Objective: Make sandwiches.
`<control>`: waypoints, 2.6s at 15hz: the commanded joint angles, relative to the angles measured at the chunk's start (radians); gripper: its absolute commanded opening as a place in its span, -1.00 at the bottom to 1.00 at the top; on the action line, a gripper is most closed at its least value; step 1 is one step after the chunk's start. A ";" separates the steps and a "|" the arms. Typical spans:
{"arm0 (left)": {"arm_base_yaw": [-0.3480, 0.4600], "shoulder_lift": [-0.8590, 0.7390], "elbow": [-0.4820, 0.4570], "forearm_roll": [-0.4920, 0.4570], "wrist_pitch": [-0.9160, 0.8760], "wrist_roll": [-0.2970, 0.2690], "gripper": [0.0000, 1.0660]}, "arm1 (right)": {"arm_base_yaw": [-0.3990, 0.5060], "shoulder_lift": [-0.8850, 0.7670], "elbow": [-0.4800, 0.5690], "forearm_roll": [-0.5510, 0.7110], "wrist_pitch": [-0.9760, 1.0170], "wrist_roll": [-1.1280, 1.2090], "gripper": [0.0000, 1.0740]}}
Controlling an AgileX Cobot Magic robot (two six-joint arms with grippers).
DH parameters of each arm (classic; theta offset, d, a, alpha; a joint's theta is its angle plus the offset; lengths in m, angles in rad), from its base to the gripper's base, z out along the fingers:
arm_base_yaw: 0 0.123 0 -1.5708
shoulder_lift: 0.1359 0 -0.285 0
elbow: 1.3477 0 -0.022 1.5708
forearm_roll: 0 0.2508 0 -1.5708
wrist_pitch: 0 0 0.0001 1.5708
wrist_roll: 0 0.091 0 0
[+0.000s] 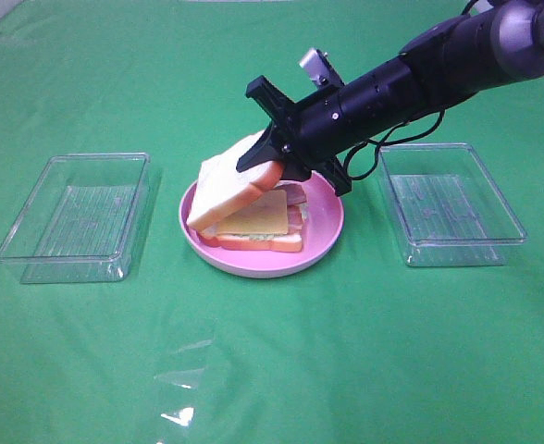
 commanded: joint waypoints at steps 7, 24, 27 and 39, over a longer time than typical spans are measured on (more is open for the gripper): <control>-0.007 -0.015 0.003 0.000 -0.007 -0.006 0.87 | 0.001 0.030 -0.011 -0.053 -0.014 -0.010 -0.74; -0.007 -0.015 0.003 0.000 -0.007 -0.006 0.87 | -0.260 -0.174 -0.221 -0.943 0.264 0.382 0.79; -0.007 -0.015 0.003 0.000 -0.007 -0.006 0.87 | -0.304 -0.174 -0.221 -0.996 0.324 0.358 0.79; -0.007 -0.015 0.003 -0.001 -0.007 -0.006 0.87 | -0.301 -0.677 0.320 -1.040 0.409 0.348 0.79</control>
